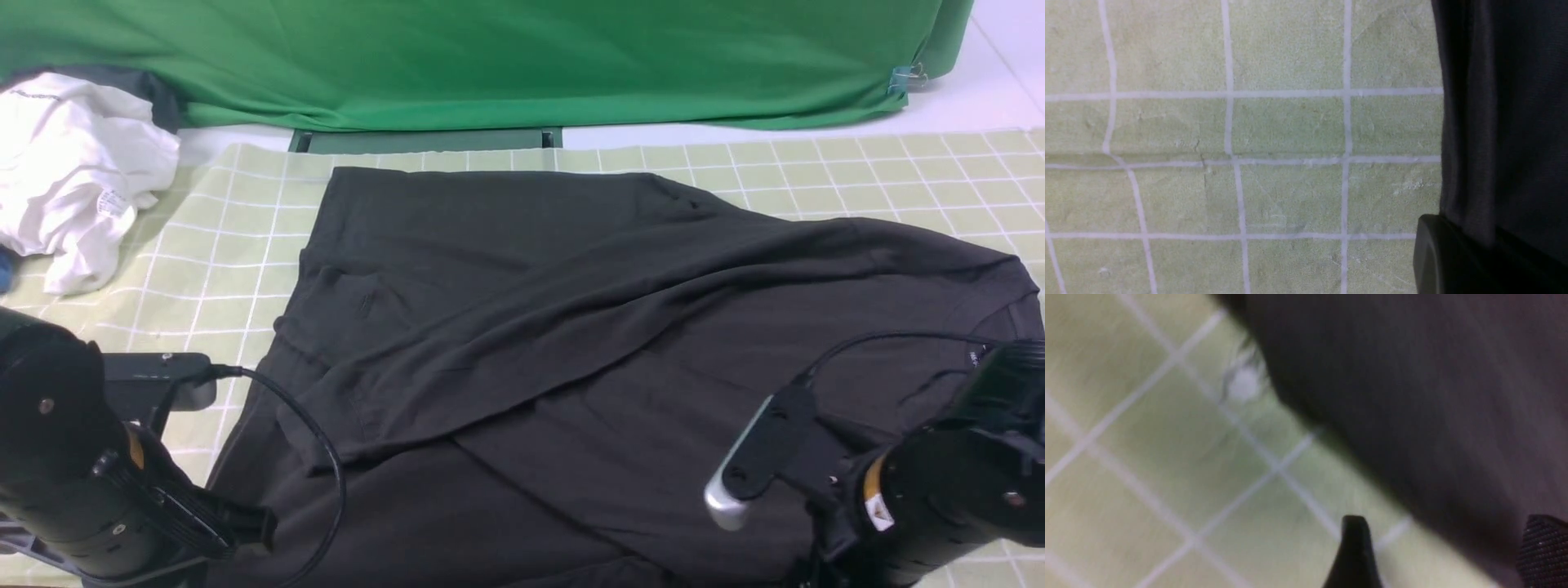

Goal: Fold a long-sleeved shirt over a green coffee tablecloth.
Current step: 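Grasp the near edge of the shirt at its hem and shoulder corners, then fold the black garment in half by bringing its near edge over to the far edge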

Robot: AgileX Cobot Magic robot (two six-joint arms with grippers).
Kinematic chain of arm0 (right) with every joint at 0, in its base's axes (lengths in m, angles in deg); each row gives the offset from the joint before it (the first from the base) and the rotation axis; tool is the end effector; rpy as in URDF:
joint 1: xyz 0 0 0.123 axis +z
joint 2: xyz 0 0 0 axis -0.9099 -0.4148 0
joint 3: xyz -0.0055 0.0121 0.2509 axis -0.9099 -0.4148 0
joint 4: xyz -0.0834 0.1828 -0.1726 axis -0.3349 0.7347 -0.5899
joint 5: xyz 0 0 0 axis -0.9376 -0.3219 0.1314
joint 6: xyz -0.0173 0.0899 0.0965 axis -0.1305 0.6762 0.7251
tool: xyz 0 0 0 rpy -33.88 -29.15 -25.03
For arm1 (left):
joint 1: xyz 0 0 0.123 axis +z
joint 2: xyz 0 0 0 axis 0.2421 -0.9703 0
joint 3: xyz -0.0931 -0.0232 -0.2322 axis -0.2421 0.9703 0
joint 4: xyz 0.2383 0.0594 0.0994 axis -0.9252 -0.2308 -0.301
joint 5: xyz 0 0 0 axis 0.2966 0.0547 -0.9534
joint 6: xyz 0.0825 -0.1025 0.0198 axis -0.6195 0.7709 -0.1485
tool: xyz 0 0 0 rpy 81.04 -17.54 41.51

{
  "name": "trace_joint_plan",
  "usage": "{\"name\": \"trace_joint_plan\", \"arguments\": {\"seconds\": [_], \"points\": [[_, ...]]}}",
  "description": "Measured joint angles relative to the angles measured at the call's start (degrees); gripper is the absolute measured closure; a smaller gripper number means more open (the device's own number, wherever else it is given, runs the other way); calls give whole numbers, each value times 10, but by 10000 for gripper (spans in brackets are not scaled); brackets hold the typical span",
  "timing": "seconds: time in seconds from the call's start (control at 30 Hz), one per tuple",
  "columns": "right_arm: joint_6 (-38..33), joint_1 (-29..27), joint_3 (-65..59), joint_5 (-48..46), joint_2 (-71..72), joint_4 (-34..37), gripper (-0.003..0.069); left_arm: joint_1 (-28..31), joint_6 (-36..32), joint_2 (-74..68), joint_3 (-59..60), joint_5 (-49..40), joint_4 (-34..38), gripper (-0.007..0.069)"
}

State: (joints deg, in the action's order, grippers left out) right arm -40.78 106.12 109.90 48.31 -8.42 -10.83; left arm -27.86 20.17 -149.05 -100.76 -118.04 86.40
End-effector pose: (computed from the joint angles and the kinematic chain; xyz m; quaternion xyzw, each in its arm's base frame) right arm 0.1996 0.1686 0.0807 -0.4085 0.9063 0.0234 0.1059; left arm 0.2072 -0.0462 0.1218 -0.0225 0.9986 0.0056 0.0477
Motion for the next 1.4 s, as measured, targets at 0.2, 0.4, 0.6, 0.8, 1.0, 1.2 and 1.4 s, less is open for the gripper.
{"name": "trace_joint_plan", "arguments": {"seconds": [0.2, 0.4, 0.6, 0.8, 1.0, 1.2, 1.4], "points": [[3, 2, 2, 19, -35, -11, 494, 0, 0, 0, 0, 1, 0, 601], [25, 9, 0, -46, 2, -11, 630, 0, -4, 26, 0, -21, 4, 601], [43, 33, -25, -108, 86, 3, 630, 0, -18, 96, 0, -64, 46, 601], [62, 50, -33, -170, 204, 8, 630, 0, -18, 166, -7, -73, 71, 601], [64, 40, 37, -211, 231, -41, 633, 0, -2, 136, -90, -14, 54, 601], [16, -35, 108, -205, 177, -53, 634, 0, 5, 20, -187, 31, 25, 601], [-44, -126, 184, -169, 81, -53, 634, 14, 8, -122, -303, 68, -3, 601]]}}
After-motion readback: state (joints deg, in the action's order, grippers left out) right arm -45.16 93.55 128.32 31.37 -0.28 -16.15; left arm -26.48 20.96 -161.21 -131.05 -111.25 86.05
